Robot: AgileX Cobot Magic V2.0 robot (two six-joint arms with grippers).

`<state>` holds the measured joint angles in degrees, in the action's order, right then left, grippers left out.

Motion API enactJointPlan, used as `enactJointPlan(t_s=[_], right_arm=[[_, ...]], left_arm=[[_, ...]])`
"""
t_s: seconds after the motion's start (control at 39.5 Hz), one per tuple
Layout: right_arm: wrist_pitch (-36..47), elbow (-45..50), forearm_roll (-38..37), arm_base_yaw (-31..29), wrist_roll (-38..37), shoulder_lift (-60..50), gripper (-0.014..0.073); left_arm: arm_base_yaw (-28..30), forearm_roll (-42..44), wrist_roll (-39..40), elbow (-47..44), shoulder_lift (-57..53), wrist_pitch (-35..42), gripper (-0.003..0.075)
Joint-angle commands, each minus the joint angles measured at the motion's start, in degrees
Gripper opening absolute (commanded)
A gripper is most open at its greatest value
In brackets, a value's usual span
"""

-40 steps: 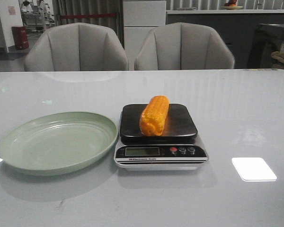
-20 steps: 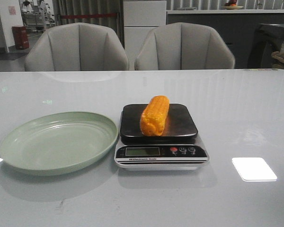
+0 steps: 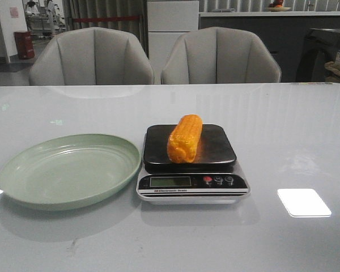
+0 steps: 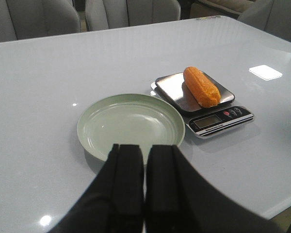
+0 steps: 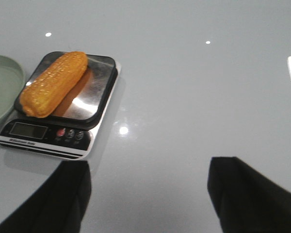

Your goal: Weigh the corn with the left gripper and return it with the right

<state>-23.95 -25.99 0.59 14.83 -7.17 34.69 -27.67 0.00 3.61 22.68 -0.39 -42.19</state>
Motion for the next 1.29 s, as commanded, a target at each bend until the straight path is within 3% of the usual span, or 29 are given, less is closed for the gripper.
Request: enactJointPlan(t_s=[0.0,0.2,0.41,0.58,0.68,0.91,1.27], right_arm=[[3.3,-4.5,1.8,2.9,0.1,3.0,0.0608],[0.9,-14.0,5.0,9.1,-0.1,13.0,0.0608],[-1.6,-25.4,5.0,10.9,-4.4,28.0,0.0607],[-9.2,-36.8,4.3,11.4,-7.1,41.1,0.0607],[-12.2,-42.7,0.8,12.7,-12.0,47.5,0.0607],[-22.6,-56.6,-14.1,17.2,-31.0,61.0,0.0607],[-32.4,-71.5,-14.4,20.4,-38.8,74.0,0.0607]], left_arm=[[0.0,0.0,0.0,1.3,-0.4,4.7,0.0114],[0.0,0.0,0.0,1.3,-0.4,4.7,0.0114],[0.0,0.0,0.0,1.3,-0.4,4.7,0.0114],[0.0,0.0,0.0,1.3,-0.4,4.7,0.0114],[0.0,0.0,0.0,1.3,-0.4,4.7,0.0114],[0.0,0.0,0.0,1.3,-0.4,4.7,0.0114],[0.0,0.0,0.0,1.3,-0.4,4.7,0.0114]])
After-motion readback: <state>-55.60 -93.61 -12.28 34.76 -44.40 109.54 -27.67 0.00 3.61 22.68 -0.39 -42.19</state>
